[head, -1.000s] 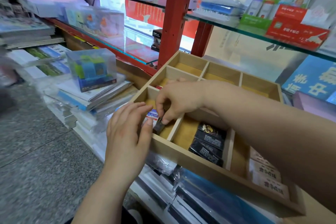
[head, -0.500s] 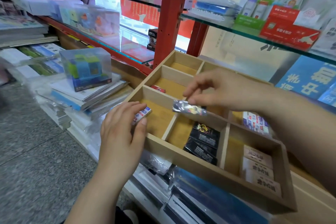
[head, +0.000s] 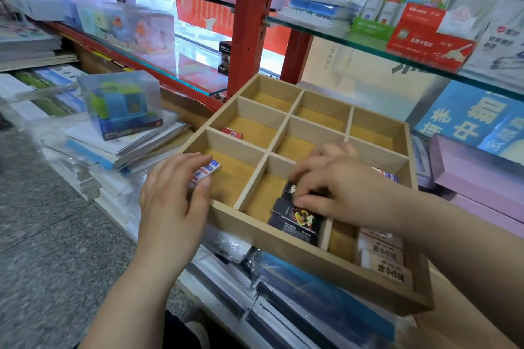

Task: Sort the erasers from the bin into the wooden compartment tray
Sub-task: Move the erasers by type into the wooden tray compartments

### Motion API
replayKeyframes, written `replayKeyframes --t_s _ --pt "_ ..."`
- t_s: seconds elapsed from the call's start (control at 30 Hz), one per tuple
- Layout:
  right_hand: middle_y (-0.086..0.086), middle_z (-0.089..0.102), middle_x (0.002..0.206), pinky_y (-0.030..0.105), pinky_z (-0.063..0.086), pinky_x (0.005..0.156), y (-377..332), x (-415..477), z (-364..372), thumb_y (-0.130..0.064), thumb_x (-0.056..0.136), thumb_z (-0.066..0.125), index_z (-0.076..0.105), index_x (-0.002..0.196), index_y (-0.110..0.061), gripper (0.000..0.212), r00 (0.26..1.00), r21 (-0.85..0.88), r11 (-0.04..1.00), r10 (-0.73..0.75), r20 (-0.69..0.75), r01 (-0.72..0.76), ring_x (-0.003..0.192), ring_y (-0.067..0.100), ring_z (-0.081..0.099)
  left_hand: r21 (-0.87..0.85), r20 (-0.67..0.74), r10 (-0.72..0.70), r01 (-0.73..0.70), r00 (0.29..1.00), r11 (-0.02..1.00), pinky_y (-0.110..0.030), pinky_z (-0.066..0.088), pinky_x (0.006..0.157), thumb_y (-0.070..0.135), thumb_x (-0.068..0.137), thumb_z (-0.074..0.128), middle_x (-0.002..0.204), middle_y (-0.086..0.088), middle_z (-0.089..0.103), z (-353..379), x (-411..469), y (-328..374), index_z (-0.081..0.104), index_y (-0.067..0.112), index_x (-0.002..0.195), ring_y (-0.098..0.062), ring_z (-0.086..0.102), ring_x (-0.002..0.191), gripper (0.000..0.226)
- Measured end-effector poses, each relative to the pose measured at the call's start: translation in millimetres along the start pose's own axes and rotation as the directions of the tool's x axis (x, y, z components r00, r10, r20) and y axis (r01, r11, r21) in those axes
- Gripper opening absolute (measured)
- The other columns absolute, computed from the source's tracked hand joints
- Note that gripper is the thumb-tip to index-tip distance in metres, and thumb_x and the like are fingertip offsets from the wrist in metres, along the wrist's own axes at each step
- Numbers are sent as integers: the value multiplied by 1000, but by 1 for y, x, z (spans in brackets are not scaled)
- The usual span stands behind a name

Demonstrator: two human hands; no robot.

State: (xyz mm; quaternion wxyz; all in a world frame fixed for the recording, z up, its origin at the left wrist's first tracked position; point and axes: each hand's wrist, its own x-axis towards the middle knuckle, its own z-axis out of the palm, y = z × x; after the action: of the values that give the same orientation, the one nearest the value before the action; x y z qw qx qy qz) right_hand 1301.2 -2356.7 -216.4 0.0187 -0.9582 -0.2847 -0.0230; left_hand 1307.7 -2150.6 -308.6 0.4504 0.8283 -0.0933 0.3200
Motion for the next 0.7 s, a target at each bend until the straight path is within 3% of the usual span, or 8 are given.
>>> replayKeyframes --t_s 0.1,0.2,0.27,0.37,0.47,0.53,0.63,0.7 --pt "3 58 127 18 26 95 -2 3 8 -27 82 40 69 101 -17 36 989 129 986 -95 -117 110 115 4 37 -34 -15 -16 15 1000 999 -25 22 95 39 79 33 115 9 48 0 0 1 60 15 112 -10 37 113 49" --pt "-7 53 132 1 18 97 -10 4 10 -11 87 40 63 113 -20 36 992 209 971 -120 29 111 115 -10 35 -44 -50 -19 17 999 999 -18 20 96 36 80 34 117 5 47 0 1 1 60 8 113 -13 35 116 50" --pt "-9 59 124 5 28 97 -11 4 10 -11 85 39 63 113 -21 38 987 249 965 -111 119 78 111 -7 44 -58 -54 -18 15 998 998 -15 20 95 34 81 35 116 3 47 -2 2 -1 59 5 113 -13 35 115 49" --pt "-7 66 111 19 43 94 -15 6 5 -18 79 35 67 105 -19 41 984 285 957 -104 143 59 102 -1 54 -44 -39 -14 12 999 999 -6 18 96 32 82 34 114 5 47 -2 3 -3 59 6 113 -12 35 114 48" --pt "-15 65 93 9 45 85 -19 18 -5 -8 88 48 68 101 -18 26 999 408 912 -42 -9 42 89 -8 57 -78 -48 -30 26 998 997 -1 15 97 34 82 34 113 9 49 -1 2 -4 58 11 113 -9 36 115 46" --pt "-25 57 85 3 40 81 -22 38 -10 -7 86 53 68 100 -18 23 993 434 900 7 -115 44 83 -13 54 -145 -72 -63 52 995 988 -8 22 99 35 80 34 111 22 46 -2 2 -4 53 22 112 -4 36 114 40" --pt "-10 63 94 19 45 85 -33 75 -7 -13 85 58 67 105 -18 22 999 333 942 -47 -18 50 85 1 56 -223 -74 -134 115 988 968 -23 34 95 37 78 37 109 30 40 -4 2 -3 47 37 105 -14 47 108 29" --pt "0 64 109 33 43 91 -40 94 3 -17 86 57 63 111 -20 27 993 183 978 -107 50 97 102 15 55 -262 -72 -183 159 980 952 -6 35 84 27 79 42 102 27 44 -5 3 -1 44 44 101 -11 52 94 27"
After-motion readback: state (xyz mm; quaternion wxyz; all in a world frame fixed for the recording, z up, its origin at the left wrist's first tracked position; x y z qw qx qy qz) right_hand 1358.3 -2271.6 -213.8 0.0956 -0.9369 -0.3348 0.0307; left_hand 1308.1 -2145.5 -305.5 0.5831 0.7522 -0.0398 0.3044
